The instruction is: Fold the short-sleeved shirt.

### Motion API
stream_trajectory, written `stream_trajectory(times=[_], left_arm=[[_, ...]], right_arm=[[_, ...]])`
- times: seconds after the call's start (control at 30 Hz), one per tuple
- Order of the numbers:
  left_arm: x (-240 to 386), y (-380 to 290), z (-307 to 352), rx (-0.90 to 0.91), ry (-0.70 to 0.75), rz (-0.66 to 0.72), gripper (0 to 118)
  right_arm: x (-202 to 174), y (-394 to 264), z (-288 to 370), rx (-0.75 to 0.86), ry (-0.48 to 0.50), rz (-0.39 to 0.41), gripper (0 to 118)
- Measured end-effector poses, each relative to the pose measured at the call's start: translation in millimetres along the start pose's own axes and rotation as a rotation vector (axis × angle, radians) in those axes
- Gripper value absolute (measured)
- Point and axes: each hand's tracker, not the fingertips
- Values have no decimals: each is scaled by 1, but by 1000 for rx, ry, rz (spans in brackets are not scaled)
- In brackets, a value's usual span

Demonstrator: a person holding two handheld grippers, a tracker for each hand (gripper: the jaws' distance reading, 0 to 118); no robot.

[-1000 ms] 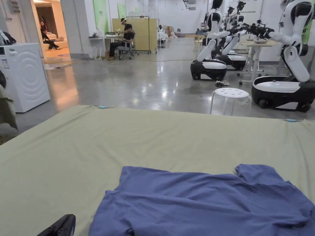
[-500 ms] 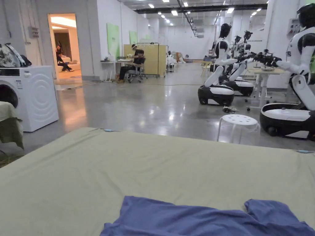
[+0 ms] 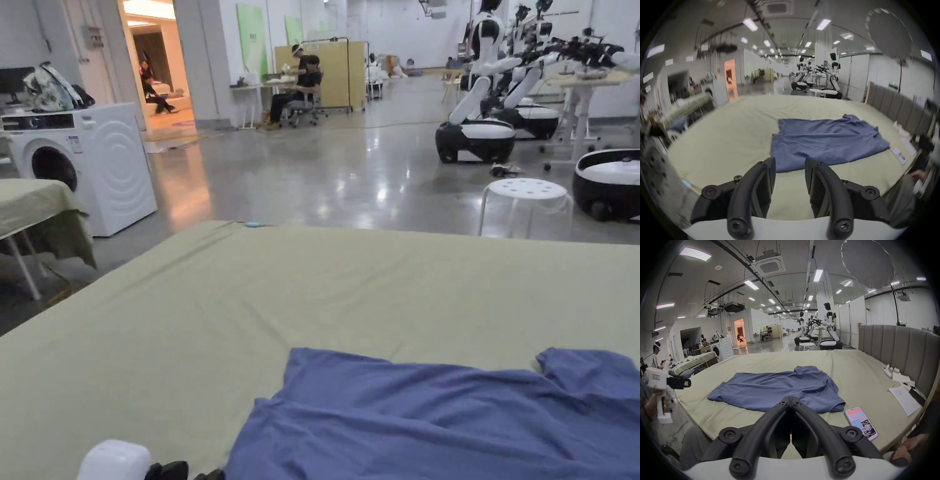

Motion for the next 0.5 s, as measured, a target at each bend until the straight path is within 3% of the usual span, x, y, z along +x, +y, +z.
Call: stream_trajectory(times=[0.03,0.1,0.13,0.3,0.5], left_arm=[[-8,2,-13,-23,-2,47,41],[-20,0,-39,-73,-30,110,67],[-26,-1,-52,-90,-39,133,71],[-39,-10,-111,-162,-5,182,71],[-37,-13,-161,-278,25,191,64]], right_arm=[[3,-2,-2,-12,1,-11,0],[10,-6,-6,-38,2,-37,0],[14,-8,-9,-47,-2,-50,0],[27,-13,-19,-81,-27,-104,0],[31,-16,-25,-110,-65,-83,0]])
